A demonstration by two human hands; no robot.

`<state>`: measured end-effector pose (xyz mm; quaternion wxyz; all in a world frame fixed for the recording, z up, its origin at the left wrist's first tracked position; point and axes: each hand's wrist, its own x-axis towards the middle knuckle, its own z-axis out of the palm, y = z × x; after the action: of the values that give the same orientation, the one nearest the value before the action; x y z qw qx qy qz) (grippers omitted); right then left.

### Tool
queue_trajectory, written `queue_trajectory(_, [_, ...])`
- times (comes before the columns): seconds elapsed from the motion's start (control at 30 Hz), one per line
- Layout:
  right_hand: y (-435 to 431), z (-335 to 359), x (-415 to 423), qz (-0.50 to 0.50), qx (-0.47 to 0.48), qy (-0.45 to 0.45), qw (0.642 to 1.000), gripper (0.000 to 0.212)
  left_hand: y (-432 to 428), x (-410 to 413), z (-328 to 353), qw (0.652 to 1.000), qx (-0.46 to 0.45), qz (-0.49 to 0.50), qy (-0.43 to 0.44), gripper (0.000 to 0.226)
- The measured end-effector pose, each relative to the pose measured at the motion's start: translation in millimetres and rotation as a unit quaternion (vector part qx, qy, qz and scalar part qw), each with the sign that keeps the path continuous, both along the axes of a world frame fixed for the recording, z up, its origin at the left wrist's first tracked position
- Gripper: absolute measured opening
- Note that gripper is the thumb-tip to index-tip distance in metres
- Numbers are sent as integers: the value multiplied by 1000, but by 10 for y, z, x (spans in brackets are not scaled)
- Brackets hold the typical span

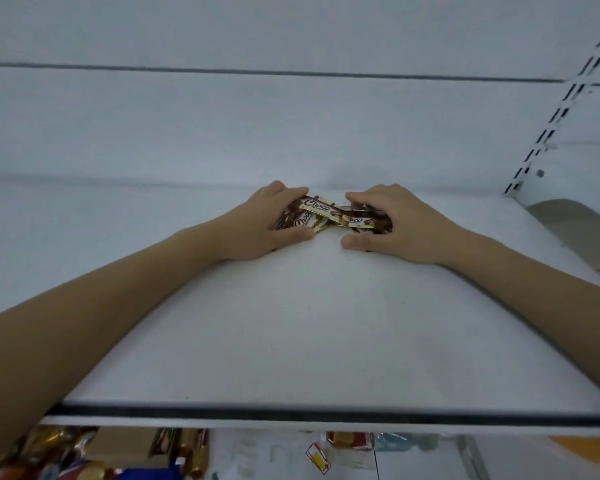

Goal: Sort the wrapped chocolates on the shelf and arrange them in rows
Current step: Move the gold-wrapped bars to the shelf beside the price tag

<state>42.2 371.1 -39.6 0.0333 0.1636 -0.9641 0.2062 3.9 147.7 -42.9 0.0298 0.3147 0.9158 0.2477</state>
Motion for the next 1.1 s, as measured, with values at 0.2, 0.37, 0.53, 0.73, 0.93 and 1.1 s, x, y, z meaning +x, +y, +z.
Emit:
queue_trajectory(0.2, [-75,-5,7,56,-32,49,997,36,-20,12,25,986,162,7,-30,27])
queue_trajectory(0.37, [-28,114,88,-18,-219,46,974,10,-45,42,166,940,318,46,-114,24])
queue_trajectory(0.53, [35,278,141,-18,-316,-33,948,16,-101,59,295,899,368,78,-225,21])
queue_trajectory(0.73, [86,286,205,-48,5,-46,998,53,-183,167,321,998,-45,52,8,54])
queue_trajectory(0.93, [-4,252,252,-151,140,-121,971,78,48,362,215,966,-208,153,-15,118])
queue_trajectory(1.1, [-147,268,272,-81,-15,-88,993,32,160,242,160,990,-95,100,-13,87])
